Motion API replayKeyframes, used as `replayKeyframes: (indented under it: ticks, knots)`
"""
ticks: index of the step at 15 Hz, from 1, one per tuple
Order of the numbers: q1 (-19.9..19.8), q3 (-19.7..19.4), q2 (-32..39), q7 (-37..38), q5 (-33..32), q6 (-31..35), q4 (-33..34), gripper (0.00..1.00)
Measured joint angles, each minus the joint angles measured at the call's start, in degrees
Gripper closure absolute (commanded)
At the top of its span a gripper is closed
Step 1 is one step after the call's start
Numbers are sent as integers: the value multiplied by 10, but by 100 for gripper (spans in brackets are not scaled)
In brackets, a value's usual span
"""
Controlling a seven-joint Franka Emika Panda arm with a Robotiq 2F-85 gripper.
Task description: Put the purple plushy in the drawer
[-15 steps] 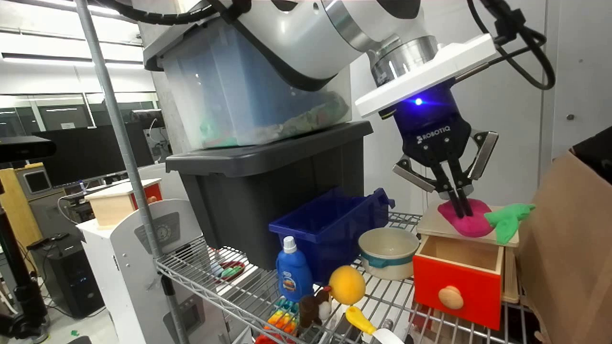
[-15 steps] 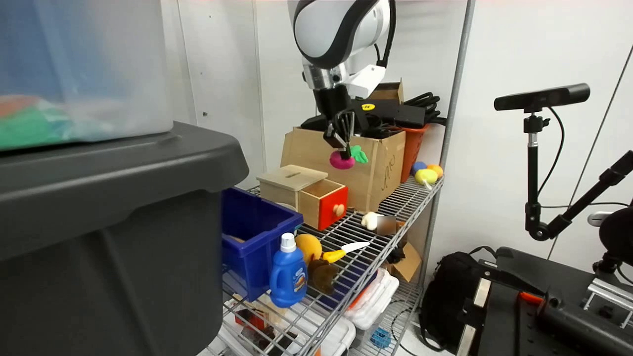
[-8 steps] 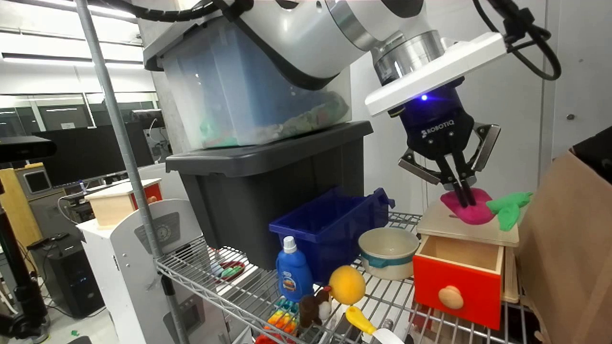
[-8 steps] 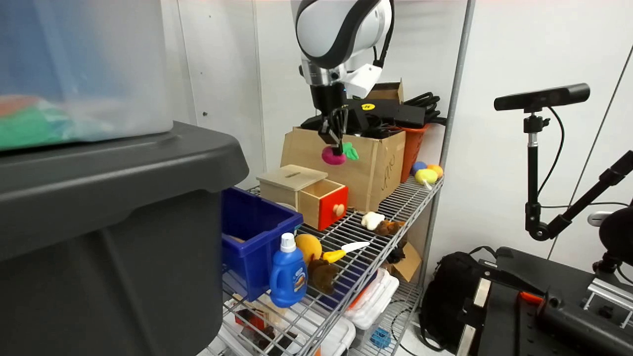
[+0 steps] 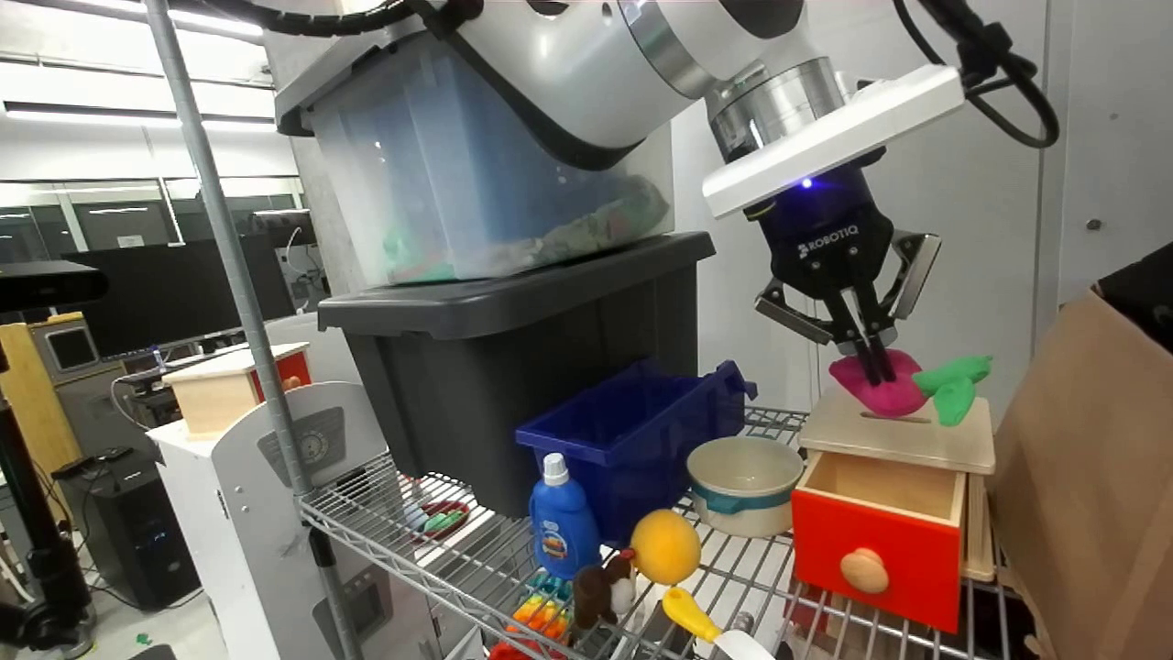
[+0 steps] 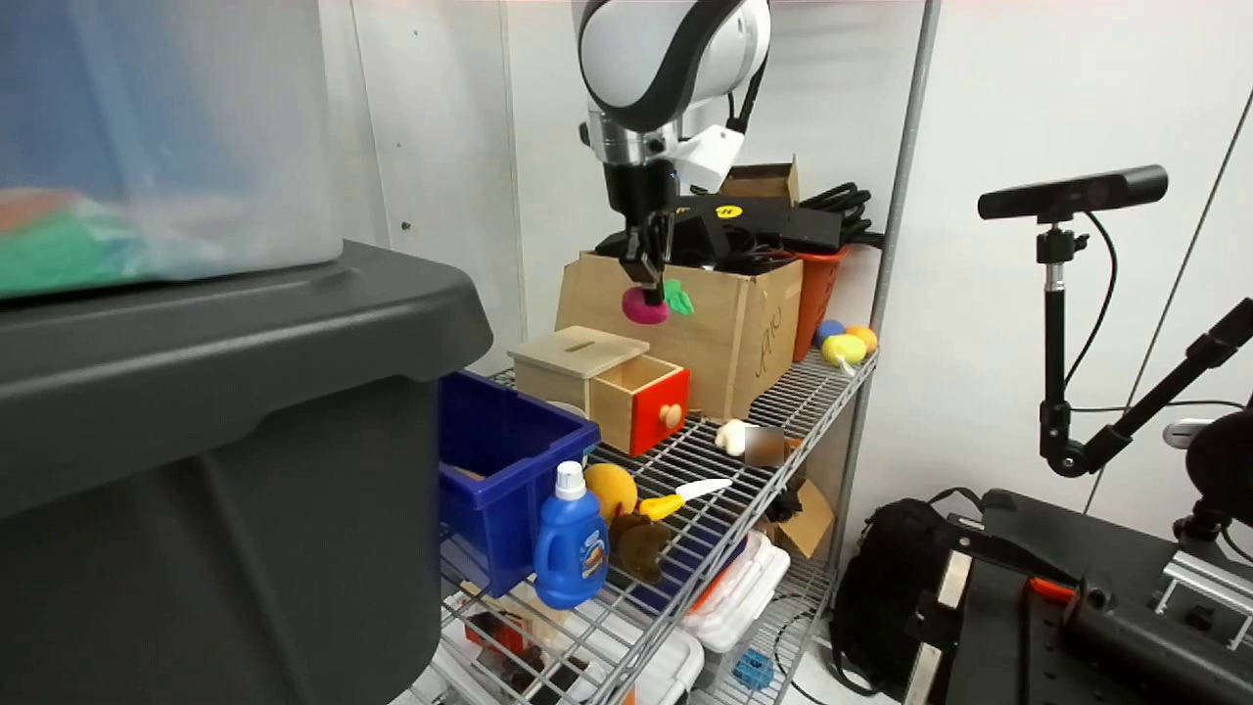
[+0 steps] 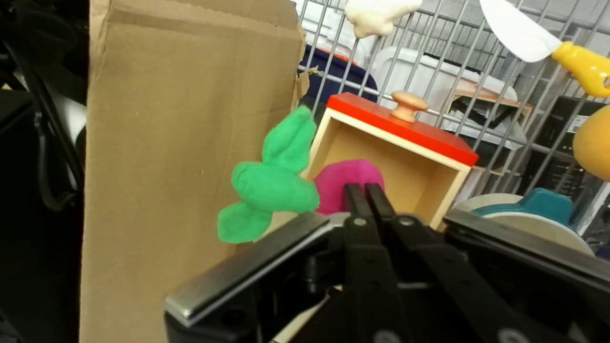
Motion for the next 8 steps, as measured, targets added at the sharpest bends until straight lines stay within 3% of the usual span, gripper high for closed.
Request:
replayKeyframes:
  ticks: [5,6,8]
  knots:
    - [0,3,3,-13,0,0,6,99]
    - [0,3,4,-14,0,0,7,71]
    - [-2,4,4,-16,0,0,7,63]
